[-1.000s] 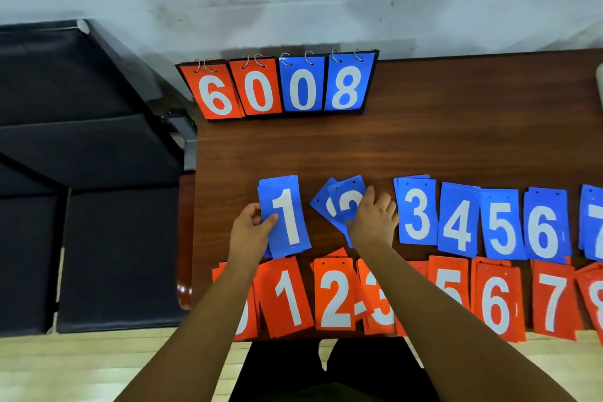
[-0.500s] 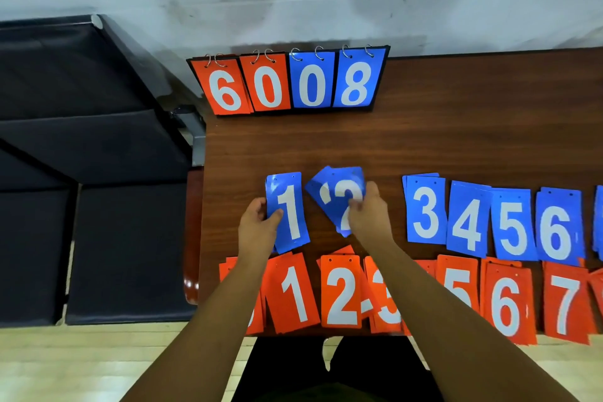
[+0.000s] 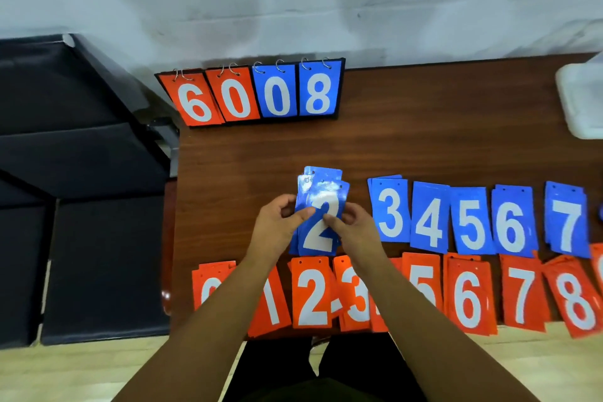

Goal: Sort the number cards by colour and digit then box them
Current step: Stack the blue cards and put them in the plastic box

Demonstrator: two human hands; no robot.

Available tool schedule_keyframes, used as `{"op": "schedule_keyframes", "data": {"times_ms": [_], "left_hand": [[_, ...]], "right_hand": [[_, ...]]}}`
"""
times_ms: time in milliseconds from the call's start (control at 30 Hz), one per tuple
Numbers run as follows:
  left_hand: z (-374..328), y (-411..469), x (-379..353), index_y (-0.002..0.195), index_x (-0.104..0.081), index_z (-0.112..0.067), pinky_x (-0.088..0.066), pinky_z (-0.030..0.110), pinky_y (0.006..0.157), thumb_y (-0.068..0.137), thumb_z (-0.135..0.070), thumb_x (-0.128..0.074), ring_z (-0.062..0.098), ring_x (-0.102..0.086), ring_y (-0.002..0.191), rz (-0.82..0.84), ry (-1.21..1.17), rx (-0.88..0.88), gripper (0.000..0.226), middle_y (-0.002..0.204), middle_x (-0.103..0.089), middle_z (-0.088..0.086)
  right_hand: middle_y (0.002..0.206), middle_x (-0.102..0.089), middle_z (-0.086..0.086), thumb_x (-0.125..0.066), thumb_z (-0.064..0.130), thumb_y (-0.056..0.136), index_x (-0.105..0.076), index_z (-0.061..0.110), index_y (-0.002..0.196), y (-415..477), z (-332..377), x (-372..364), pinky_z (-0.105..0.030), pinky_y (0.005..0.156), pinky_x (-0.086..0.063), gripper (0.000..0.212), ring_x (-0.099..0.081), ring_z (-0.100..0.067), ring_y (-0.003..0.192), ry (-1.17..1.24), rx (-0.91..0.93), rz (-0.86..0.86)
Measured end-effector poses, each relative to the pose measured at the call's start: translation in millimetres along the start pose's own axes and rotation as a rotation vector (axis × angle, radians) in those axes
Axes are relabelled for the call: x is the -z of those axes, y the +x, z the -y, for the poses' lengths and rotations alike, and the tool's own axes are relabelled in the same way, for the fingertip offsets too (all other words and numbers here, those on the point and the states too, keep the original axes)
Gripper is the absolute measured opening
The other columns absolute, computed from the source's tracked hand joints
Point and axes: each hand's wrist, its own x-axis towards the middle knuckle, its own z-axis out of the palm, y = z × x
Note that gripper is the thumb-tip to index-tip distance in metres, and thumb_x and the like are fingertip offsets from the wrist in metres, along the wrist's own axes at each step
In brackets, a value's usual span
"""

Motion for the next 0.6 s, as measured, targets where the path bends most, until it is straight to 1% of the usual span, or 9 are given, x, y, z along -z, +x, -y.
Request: {"op": "schedule_keyframes", "data": {"times_ms": [100,167,267,300,333,367,433,500,600], "left_hand": [[-6.1,-6.1,-20.6,0.097,-0.071,-0.039,-0.060,0.027,0.069,0.082,-0.041,-0.073,0.009,-0.073,0.092,0.026,-0.069,0.013,0.015,0.098,-0.076,-0.015],[-5.4,-8.8,-31.6,0.102,-0.072,-0.036,-0.061,0.028,0.069,0.087,-0.036,-0.071,0.011,-0.074,0.093,0.042,-0.079,0.021,0.015,0.100,-0.076,-0.011],[-1.2,-8.3,-40.2,0.104,-0.071,-0.033,-0.060,0.026,0.066,0.089,-0.030,-0.071,0.010,-0.073,0.093,0.009,-0.057,0.022,0.016,0.099,-0.076,-0.012],[-0.6,-6.9,-42.0,0.104,-0.071,-0.032,-0.060,0.026,0.066,0.087,-0.031,-0.072,0.009,-0.073,0.093,-0.017,-0.055,0.031,0.016,0.099,-0.076,-0.012],[-0.2,-5.3,-43.8,0.103,-0.070,-0.033,-0.060,0.025,0.065,0.086,-0.032,-0.072,0.008,-0.073,0.092,-0.048,-0.050,0.041,0.017,0.097,-0.076,-0.014],[0.5,-3.6,-45.6,0.101,-0.069,-0.034,-0.059,0.023,0.063,0.085,-0.032,-0.073,0.005,-0.073,0.091,-0.080,-0.040,0.052,0.016,0.095,-0.076,-0.016],[2.8,-1.3,-48.4,0.096,-0.067,-0.037,-0.057,0.019,0.060,0.085,-0.029,-0.074,0.000,-0.072,0.089,-0.137,-0.025,0.067,0.015,0.090,-0.075,-0.020],[6.4,0.1,-49.7,0.093,-0.064,-0.038,-0.057,0.019,0.059,0.085,-0.030,-0.074,-0.001,-0.071,0.087,-0.188,0.015,0.088,0.015,0.090,-0.074,-0.019],[10.9,1.2,-47.8,0.091,-0.059,-0.038,-0.057,0.019,0.057,0.086,-0.033,-0.074,-0.002,-0.071,0.085,-0.261,0.064,0.116,0.017,0.092,-0.070,-0.020]], "right_hand": [[0.115,-0.063,0.008,-0.070,0.035,0.086,-0.050,0.024,0.126,1.8,5.8,14.6,-0.015,0.065,-0.056,0.046,-0.064,-0.007,0.095,-0.204,0.079,-0.054],[0.123,-0.061,0.005,-0.068,0.036,0.088,-0.047,0.023,0.133,4.2,6.5,26.1,-0.018,0.071,-0.056,0.051,-0.062,-0.011,0.105,-0.315,0.116,-0.066],[0.133,-0.057,0.005,-0.060,0.042,0.092,-0.041,0.026,0.141,6.6,2.8,45.6,-0.015,0.073,-0.053,0.055,-0.057,-0.007,0.110,-0.405,0.165,0.017],[0.138,-0.053,0.006,-0.056,0.044,0.094,-0.038,0.028,0.143,8.2,1.0,53.4,-0.017,0.079,-0.053,0.055,-0.053,-0.007,0.116,-0.416,0.188,0.031],[0.144,-0.048,0.005,-0.053,0.044,0.096,-0.036,0.028,0.146,10.4,-1.7,62.2,-0.022,0.090,-0.051,0.056,-0.047,-0.008,0.126,-0.450,0.216,0.017],[0.150,-0.041,0.004,-0.050,0.044,0.097,-0.033,0.026,0.148,13.6,-5.7,71.1,-0.026,0.100,-0.044,0.057,-0.039,-0.012,0.135,-0.529,0.244,-0.022],[0.157,-0.028,-0.001,-0.046,0.043,0.099,-0.026,0.019,0.152,18.6,-16.4,86.4,-0.031,0.111,-0.031,0.061,-0.023,-0.018,0.146,-0.806,0.275,-0.072],[0.161,-0.017,-0.005,-0.043,0.043,0.100,-0.021,0.015,0.153,20.9,-28.1,93.2,-0.037,0.118,-0.021,0.064,-0.012,-0.022,0.149,-1.063,0.283,-0.023],[0.162,-0.009,-0.007,-0.042,0.041,0.100,-0.028,0.014,0.151,23.5,-41.6,87.3,-0.041,0.120,-0.014,0.059,-0.004,-0.025,0.150,-1.278,0.359,0.097]]}}
